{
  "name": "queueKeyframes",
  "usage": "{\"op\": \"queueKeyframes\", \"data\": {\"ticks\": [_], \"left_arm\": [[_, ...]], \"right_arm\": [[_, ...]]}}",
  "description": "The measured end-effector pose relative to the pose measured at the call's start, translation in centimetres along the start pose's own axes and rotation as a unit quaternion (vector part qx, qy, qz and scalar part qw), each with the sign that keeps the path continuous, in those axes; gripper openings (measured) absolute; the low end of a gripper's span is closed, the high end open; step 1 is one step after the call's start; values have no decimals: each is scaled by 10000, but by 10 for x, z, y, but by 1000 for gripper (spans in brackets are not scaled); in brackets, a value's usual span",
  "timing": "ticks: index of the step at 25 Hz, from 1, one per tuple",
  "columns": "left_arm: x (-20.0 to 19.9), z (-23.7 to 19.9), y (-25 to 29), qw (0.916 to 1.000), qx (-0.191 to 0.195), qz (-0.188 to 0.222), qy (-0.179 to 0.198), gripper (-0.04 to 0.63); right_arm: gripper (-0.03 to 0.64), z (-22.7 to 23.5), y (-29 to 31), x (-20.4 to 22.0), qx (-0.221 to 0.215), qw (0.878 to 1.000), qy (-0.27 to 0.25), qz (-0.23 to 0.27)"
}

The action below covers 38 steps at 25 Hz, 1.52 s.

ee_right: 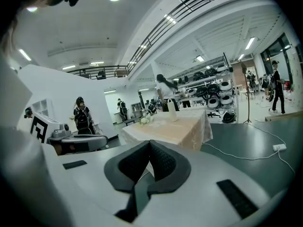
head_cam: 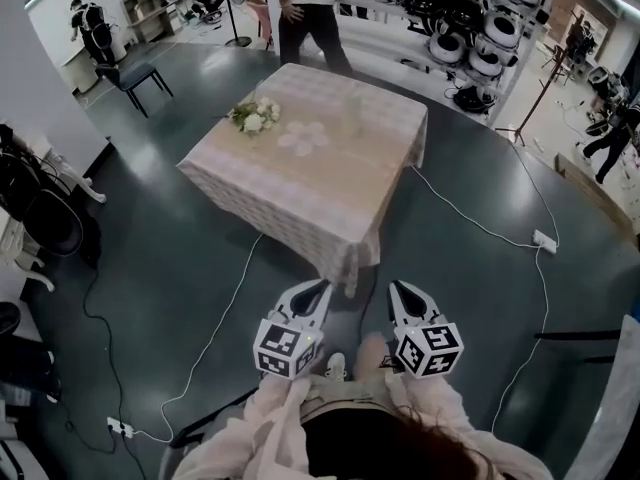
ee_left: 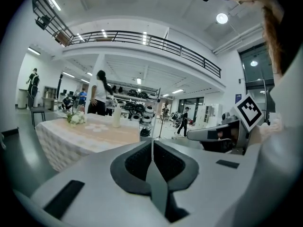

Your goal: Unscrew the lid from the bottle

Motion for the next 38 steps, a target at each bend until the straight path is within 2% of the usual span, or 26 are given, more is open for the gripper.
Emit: {"op": "queueKeyframes", "data": {"ticks": [9, 13, 17, 20, 24, 30, 38], "left_arm": [[-9, -37, 44, 9999, -103, -90, -81, 37], [-26, -58, 83, 9998, -137, -110, -80, 37], [-60, -77, 129, 9996, -170, -186, -121, 37], [-62, -91, 165, 9995, -220, -173, -136, 37], [-67, -111, 211, 9990, -381, -155, -174, 37], [-103, -136, 274, 9984, -541, -95, -126, 37], [-129, -181, 355, 9976, -680, -29, -118, 37]], "right_arm": [[14, 26, 61, -3, -90, 9998, -57, -180], [14, 56, 97, -20, -84, 9998, -72, -138], [14, 93, 136, -52, -62, 9998, -35, -171], [14, 120, 164, -53, -120, 9998, -37, -147], [14, 157, 204, -57, -277, 9994, -137, -182], [14, 216, 267, -97, -480, 9985, -279, 0], [14, 262, 350, -124, -915, 9940, -585, 125]]}}
Point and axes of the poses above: the fingertips, and each gripper's own axes: y forward along the fingers, z to its right, x out of its underside, the point moved 4 cm from there along -y, backward along the fingers, and after that the axes turned 10 degrees about -y, right-handed, at the moved point
